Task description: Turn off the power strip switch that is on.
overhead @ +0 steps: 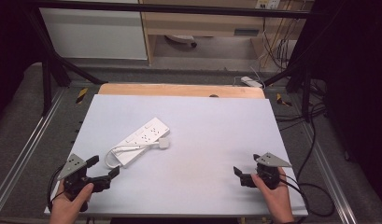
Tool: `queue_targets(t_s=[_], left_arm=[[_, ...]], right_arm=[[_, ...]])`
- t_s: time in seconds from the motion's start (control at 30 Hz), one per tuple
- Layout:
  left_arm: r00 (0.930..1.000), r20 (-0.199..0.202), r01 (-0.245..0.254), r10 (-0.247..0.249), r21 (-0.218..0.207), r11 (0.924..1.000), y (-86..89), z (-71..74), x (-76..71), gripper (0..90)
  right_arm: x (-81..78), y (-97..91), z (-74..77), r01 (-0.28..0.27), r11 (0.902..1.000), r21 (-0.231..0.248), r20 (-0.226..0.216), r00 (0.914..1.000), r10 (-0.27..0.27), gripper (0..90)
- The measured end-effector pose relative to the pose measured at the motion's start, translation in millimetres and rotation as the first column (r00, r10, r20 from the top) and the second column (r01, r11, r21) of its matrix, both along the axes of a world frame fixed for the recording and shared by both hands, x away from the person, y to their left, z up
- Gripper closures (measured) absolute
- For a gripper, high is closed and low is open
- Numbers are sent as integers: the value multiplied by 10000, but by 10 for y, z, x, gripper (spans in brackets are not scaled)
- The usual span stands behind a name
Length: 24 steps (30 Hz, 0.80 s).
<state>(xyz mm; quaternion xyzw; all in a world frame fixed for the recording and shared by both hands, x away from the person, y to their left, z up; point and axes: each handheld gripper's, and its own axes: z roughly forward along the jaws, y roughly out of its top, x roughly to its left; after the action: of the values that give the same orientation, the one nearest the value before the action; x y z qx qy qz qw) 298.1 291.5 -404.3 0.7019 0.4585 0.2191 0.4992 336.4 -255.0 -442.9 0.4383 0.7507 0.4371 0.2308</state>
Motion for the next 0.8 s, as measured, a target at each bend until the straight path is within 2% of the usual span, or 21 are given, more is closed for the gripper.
queue_targets(t_s=[0.2, 0.37, 0.8], left_arm=[[9998, 68, 189, -188, -141, 9997, -38, 79, -17, 72], [9991, 86, 404, -405, 73, 9992, -88, 153, 13, 72], [9981, -35, 621, -620, 172, 9979, -168, 285, 99, 72]], right_arm=[[-12, 5, 1, -25, 10000, -17, -38, 10000, 25, 47], [-1, 1, 1, 13, 10000, -4, -13, 10000, -13, 46], [-2, 5, -4, 27, 10000, 34, -70, 10000, -26, 45]])
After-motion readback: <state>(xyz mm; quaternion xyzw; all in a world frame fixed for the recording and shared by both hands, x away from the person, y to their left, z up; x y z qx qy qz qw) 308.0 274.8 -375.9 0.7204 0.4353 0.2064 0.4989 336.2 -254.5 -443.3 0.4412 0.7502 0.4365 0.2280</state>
